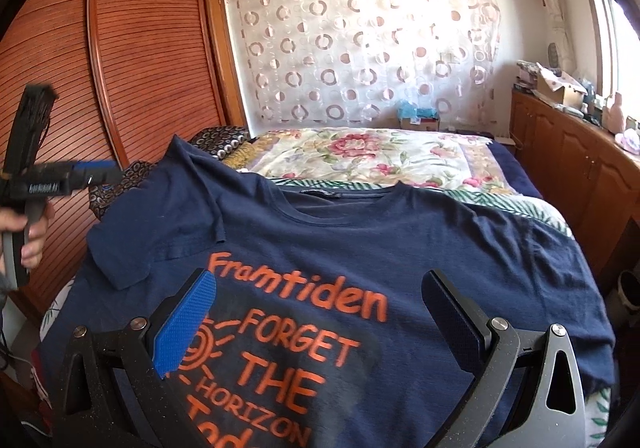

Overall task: Fold small clothes
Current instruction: 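Move the right tool to the opposite side edge and grasp it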

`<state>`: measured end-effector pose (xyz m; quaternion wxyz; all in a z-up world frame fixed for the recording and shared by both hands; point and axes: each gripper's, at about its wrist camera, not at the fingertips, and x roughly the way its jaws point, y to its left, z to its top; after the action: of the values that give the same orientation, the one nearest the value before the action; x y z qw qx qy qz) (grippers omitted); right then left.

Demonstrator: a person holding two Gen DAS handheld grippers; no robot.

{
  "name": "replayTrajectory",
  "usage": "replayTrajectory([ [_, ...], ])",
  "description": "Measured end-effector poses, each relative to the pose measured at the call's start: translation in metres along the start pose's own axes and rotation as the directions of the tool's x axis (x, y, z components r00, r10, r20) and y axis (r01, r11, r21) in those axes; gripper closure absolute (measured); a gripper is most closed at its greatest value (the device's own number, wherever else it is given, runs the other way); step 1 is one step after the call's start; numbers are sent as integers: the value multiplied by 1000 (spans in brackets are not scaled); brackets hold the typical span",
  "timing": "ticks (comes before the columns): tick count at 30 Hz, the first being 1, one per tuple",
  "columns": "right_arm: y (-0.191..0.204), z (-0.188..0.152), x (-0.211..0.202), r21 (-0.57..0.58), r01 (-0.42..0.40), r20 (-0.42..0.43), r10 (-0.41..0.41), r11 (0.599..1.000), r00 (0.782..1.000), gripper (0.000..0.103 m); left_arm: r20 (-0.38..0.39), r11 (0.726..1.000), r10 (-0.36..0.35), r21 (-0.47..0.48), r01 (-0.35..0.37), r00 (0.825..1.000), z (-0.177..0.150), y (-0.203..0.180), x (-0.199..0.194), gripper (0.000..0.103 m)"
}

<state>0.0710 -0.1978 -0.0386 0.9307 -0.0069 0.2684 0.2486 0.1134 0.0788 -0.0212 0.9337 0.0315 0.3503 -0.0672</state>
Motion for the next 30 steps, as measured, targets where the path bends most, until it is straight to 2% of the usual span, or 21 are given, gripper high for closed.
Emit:
replayTrajectory([
  [10,-37,1,-24,6,103,-22,-103,995,994,0,-26,996,-80,25,81,996,-23,-41,23,32],
  [12,-50,-1,-30,3,164,-37,-164,986,986,0,-41,995,-95,37,96,995,-27,-51,30,32],
  [16,-84,-10,-45,21,233,-69,-231,972,971,0,-80,991,-117,59,122,990,-36,-69,47,32],
  [20,-113,-17,-56,33,314,-101,-309,949,946,2,-122,988,-133,64,142,983,-42,-81,64,32],
  [25,-148,-29,-63,65,360,-171,-345,931,923,15,-164,986,-126,84,141,978,-46,-89,77,32],
  [30,-169,-28,-61,121,325,-247,-289,938,925,33,-190,986,-124,88,143,974,-49,-92,86,32],
])
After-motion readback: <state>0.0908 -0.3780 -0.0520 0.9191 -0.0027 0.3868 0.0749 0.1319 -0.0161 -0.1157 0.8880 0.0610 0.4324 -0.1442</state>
